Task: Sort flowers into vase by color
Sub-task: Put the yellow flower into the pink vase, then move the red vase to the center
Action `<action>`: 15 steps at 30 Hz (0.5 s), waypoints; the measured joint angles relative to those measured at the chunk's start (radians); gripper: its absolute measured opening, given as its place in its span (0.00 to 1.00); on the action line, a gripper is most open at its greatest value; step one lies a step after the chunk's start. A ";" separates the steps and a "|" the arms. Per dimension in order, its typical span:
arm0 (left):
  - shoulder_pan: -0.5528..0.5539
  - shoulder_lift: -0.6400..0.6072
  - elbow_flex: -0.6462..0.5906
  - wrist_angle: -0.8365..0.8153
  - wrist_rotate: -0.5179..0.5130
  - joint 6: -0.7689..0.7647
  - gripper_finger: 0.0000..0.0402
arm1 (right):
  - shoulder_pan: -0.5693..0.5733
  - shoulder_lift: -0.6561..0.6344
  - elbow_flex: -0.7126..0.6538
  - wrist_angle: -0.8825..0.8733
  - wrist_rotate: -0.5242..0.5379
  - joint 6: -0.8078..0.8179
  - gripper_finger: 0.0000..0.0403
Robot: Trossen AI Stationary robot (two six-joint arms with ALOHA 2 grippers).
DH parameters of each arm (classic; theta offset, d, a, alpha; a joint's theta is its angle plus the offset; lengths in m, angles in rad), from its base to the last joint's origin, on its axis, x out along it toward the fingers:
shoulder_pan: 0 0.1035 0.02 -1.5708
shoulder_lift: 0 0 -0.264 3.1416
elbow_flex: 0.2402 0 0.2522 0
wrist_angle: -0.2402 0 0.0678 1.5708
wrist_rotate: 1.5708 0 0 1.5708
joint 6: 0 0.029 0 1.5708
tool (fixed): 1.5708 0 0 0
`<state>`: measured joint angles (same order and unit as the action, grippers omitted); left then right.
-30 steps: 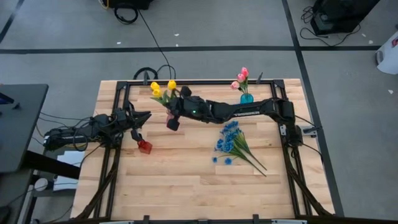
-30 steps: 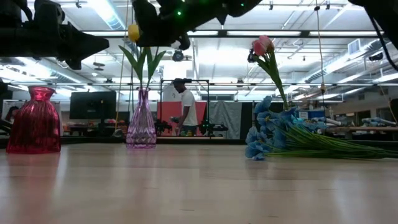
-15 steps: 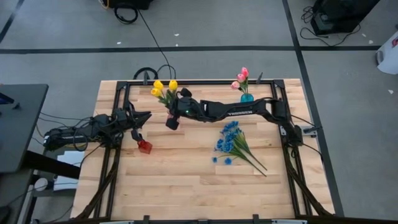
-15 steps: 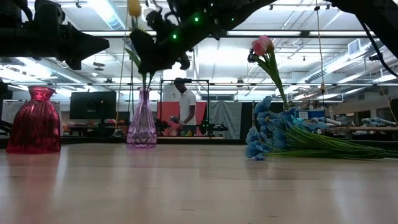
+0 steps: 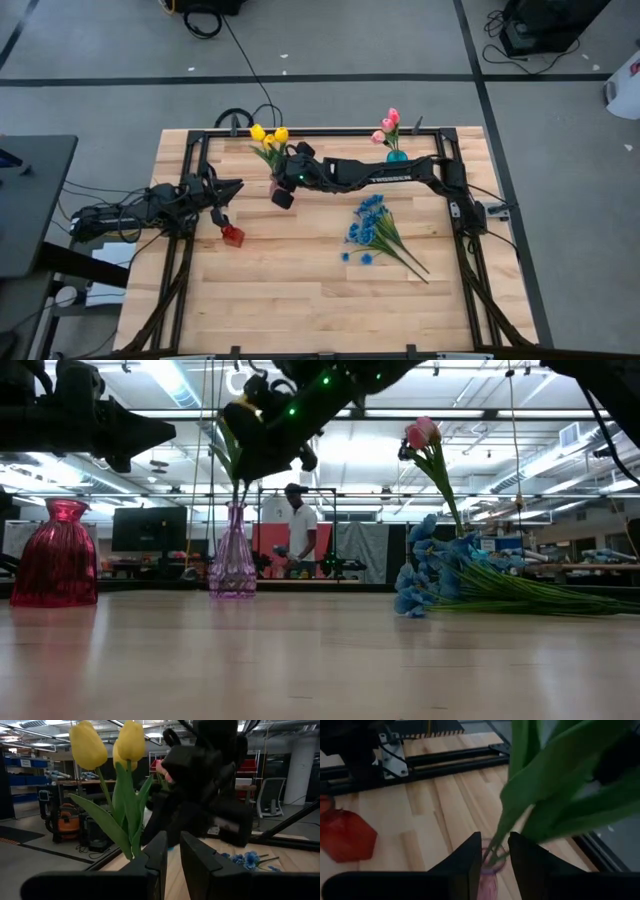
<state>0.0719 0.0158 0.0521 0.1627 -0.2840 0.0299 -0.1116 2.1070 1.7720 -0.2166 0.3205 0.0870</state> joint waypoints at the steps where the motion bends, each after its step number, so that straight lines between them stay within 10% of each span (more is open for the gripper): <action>1: 0.000 0.000 0.000 0.000 0.000 0.000 0.14 | 0.000 -0.009 0.005 -0.028 -0.002 0.013 0.28; 15: 0.000 0.000 0.000 0.007 0.129 -0.047 0.14 | 0.147 -0.140 0.014 -0.352 0.013 0.154 0.27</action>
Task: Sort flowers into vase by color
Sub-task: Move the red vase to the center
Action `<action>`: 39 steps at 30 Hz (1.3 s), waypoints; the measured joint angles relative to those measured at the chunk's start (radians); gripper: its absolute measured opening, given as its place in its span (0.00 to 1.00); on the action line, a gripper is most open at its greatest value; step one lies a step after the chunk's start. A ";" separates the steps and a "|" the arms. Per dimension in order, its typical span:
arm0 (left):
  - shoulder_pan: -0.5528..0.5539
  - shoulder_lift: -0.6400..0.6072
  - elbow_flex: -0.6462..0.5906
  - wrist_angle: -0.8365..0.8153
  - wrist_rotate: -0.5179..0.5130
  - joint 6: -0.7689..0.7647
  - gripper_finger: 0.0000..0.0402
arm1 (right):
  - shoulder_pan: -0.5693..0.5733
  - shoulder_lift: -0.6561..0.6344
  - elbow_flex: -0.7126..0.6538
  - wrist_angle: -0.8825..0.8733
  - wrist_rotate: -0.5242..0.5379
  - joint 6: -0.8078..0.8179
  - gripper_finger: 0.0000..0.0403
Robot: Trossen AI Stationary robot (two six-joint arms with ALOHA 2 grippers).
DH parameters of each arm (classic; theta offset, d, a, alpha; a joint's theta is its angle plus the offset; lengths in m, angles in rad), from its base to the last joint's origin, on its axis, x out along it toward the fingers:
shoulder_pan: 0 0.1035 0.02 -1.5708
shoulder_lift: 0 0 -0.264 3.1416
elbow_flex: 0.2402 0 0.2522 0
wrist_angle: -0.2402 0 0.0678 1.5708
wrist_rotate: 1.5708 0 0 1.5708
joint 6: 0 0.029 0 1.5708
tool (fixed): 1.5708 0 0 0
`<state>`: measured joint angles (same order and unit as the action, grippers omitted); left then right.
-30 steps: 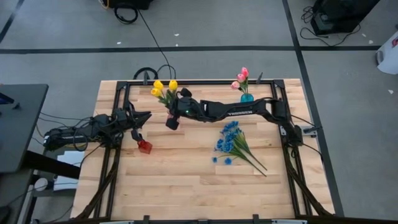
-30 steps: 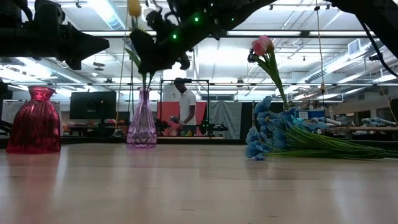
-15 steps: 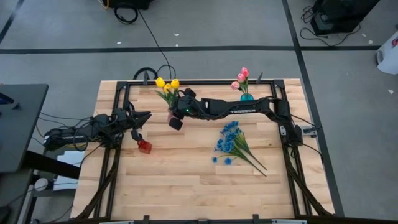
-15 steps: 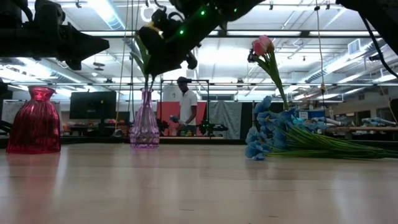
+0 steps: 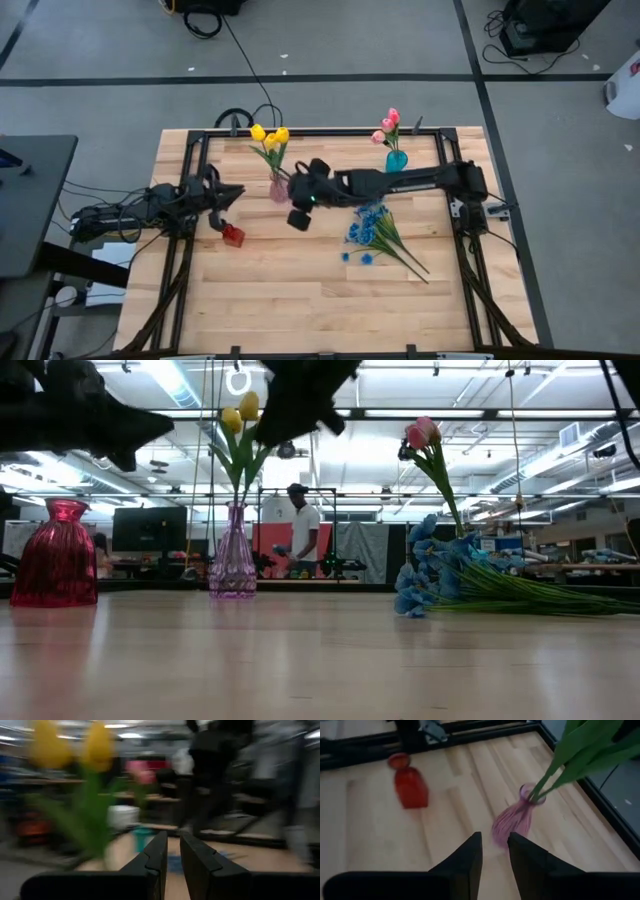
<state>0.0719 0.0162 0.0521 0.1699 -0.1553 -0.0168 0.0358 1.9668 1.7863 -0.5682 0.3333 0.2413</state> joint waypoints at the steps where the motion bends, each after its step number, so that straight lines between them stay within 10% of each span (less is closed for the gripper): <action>1: 0.000 0.000 0.000 0.013 0.063 -0.020 0.14 | 0.020 -0.013 0.000 -0.028 0.018 0.014 0.27; 8: 0.000 0.000 0.000 0.089 0.433 -0.027 0.14 | 0.152 -0.084 -0.019 -0.206 0.140 0.141 0.26; 24: -0.057 0.144 0.205 -0.259 0.368 -0.166 0.52 | 0.270 -0.478 -0.742 0.266 0.178 0.389 0.23; 32: -0.154 0.426 0.258 -0.230 0.162 -0.256 0.54 | 0.259 -0.533 -0.816 0.331 0.167 0.271 0.21; 39: -0.172 0.672 0.579 -0.705 0.099 -0.265 0.54 | 0.223 -0.570 -0.816 0.329 0.137 0.140 0.21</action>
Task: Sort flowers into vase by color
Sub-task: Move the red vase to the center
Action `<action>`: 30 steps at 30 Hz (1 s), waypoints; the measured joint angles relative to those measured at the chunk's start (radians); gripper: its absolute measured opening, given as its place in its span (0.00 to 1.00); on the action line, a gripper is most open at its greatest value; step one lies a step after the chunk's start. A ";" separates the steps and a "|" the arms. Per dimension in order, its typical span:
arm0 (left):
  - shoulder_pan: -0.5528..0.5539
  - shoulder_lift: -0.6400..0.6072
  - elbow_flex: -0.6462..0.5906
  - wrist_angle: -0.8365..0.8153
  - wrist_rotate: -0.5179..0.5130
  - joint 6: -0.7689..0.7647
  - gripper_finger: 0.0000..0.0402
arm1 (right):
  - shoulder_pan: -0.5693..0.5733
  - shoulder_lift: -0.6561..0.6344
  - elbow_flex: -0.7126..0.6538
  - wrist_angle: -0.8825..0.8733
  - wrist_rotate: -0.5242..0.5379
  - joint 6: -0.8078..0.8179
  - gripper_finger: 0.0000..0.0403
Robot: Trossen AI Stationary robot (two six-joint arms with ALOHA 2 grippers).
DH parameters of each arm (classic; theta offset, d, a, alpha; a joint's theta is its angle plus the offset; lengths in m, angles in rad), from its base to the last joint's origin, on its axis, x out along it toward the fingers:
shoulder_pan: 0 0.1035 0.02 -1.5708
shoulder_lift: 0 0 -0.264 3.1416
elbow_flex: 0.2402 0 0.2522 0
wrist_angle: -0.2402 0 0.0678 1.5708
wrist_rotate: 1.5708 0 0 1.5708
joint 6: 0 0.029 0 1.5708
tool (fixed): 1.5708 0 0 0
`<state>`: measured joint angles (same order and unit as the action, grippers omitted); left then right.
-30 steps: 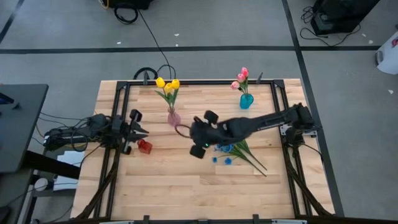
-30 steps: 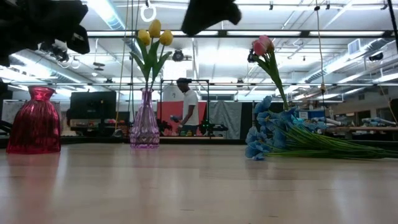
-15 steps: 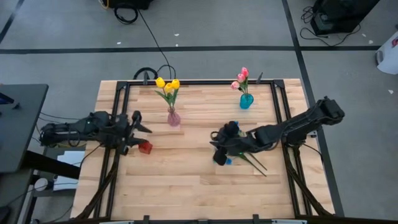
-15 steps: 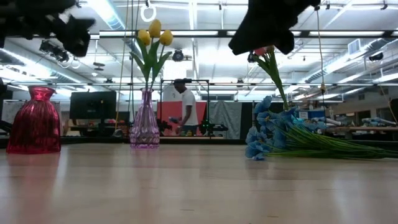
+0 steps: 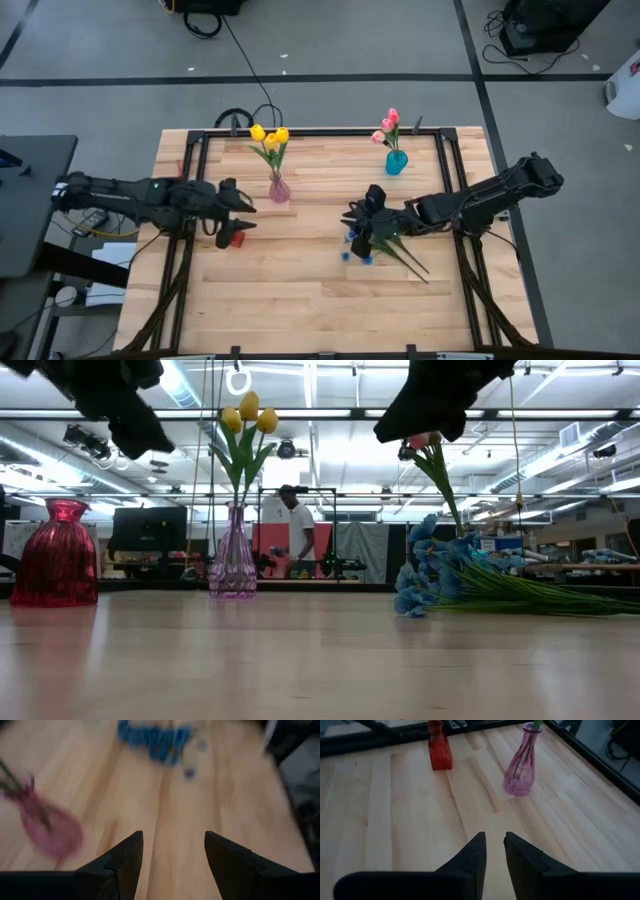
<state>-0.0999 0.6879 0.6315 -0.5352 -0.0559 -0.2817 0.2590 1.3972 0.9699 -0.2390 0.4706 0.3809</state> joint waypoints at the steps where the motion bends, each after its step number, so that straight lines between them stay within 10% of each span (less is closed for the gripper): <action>1: -0.005 0.035 0.038 -0.064 0.000 -0.009 0.54 | -0.004 0.000 0.000 -0.001 -0.005 -0.016 0.21; 13: -0.104 0.272 0.206 -0.562 -0.032 -0.092 0.55 | -0.019 0.004 0.000 -0.052 -0.019 -0.071 0.21; 30: -0.145 0.431 0.233 -0.669 -0.084 0.155 0.55 | -0.014 0.009 0.000 0.014 -0.019 -0.066 0.21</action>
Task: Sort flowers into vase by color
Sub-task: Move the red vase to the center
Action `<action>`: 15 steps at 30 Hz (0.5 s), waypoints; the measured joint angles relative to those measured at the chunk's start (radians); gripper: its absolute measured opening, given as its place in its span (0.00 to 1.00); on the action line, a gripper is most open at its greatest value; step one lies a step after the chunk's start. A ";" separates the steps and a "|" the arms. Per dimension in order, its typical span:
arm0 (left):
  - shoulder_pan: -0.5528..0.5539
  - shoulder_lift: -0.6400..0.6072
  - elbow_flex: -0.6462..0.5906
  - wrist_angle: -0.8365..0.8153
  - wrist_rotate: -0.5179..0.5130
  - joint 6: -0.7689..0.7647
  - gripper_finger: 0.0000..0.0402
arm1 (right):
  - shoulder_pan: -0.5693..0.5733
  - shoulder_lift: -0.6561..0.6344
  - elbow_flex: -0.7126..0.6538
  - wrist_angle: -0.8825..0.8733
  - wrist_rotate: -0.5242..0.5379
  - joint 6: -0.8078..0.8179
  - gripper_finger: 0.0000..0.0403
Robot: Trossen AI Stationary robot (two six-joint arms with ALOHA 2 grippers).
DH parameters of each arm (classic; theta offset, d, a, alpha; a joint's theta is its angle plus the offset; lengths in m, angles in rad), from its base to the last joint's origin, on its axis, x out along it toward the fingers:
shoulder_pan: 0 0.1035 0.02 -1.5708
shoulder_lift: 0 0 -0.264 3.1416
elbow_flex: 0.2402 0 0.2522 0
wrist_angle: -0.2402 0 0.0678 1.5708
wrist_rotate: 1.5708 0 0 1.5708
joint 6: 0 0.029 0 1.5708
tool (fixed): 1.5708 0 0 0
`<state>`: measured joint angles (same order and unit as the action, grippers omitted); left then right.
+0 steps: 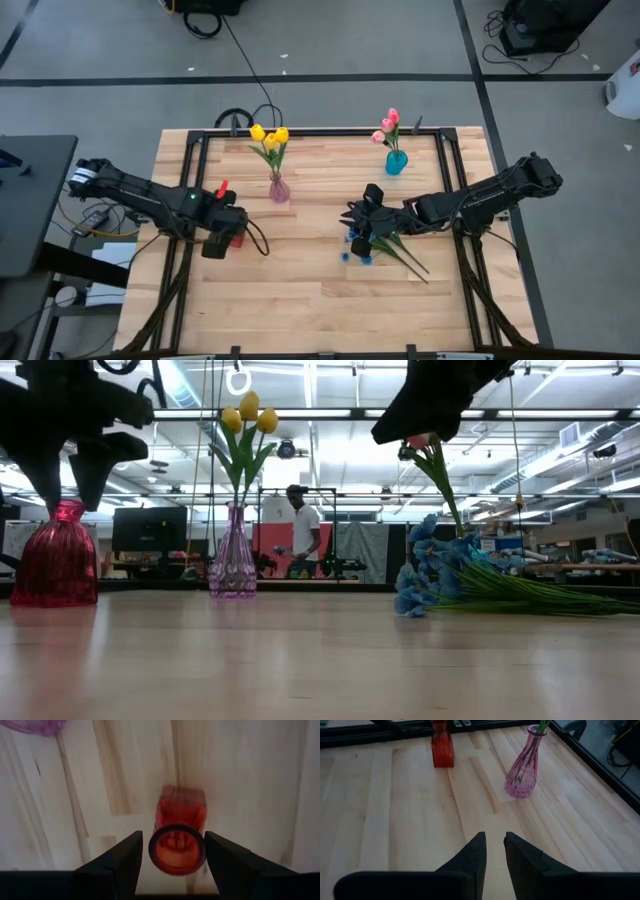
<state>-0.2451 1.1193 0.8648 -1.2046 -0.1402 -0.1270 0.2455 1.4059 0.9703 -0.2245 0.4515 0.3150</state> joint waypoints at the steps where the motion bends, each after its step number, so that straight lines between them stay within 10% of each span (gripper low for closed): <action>1: 0.000 0.007 0.000 -0.013 0.000 0.014 0.55 | 0.000 0.000 0.000 0.000 0.000 0.003 0.21; 15: 0.000 0.086 -0.001 -0.021 -0.006 0.049 0.49 | 0.001 0.000 0.000 -0.016 -0.001 0.010 0.21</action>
<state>-0.2451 1.2056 0.8639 -1.2255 -0.1459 -0.0784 0.2466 1.4059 0.9703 -0.2403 0.4509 0.3252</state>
